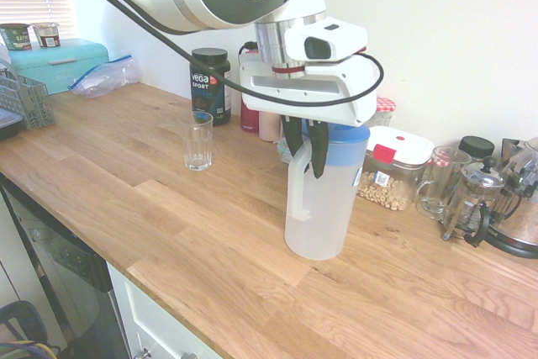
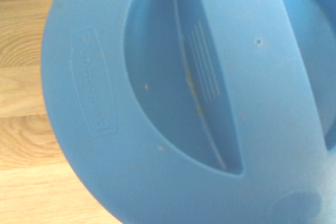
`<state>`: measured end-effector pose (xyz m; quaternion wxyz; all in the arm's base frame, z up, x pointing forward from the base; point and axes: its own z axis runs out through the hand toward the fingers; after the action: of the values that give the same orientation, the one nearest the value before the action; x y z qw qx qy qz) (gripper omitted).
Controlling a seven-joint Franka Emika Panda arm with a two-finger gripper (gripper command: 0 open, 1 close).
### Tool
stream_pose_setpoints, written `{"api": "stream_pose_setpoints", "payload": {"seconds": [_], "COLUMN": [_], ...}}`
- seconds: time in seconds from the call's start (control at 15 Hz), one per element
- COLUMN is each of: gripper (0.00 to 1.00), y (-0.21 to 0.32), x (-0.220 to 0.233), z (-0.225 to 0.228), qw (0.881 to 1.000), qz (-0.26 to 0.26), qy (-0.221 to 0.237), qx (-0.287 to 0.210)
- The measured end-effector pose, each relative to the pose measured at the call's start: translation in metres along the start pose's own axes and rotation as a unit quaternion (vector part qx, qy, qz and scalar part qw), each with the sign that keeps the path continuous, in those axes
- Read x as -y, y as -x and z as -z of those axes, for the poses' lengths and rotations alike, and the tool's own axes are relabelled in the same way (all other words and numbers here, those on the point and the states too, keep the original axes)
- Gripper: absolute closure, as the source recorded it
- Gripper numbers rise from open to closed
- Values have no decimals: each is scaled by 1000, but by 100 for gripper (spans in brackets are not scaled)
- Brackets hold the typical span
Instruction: Pour me some water
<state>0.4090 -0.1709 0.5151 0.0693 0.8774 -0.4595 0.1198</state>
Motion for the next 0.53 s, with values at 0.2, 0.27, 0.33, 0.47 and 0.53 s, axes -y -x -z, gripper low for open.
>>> {"api": "stream_pose_setpoints", "payload": {"seconds": [0.2,0.27,0.33,0.47,0.53], "gripper": [0,0,0,0,0], "y": [-1,-1,-1,0,1], "x": [-3,-4,-6,-11,-13], "z": [1,3,6,13,17], "qw": [1000,1000,1000,1000,1000], "qz": [-4,-5,-7,-10,-12], "qy": [0,-1,-1,-1,0], "qx": [-1,-2,-4,-4,-4]}}
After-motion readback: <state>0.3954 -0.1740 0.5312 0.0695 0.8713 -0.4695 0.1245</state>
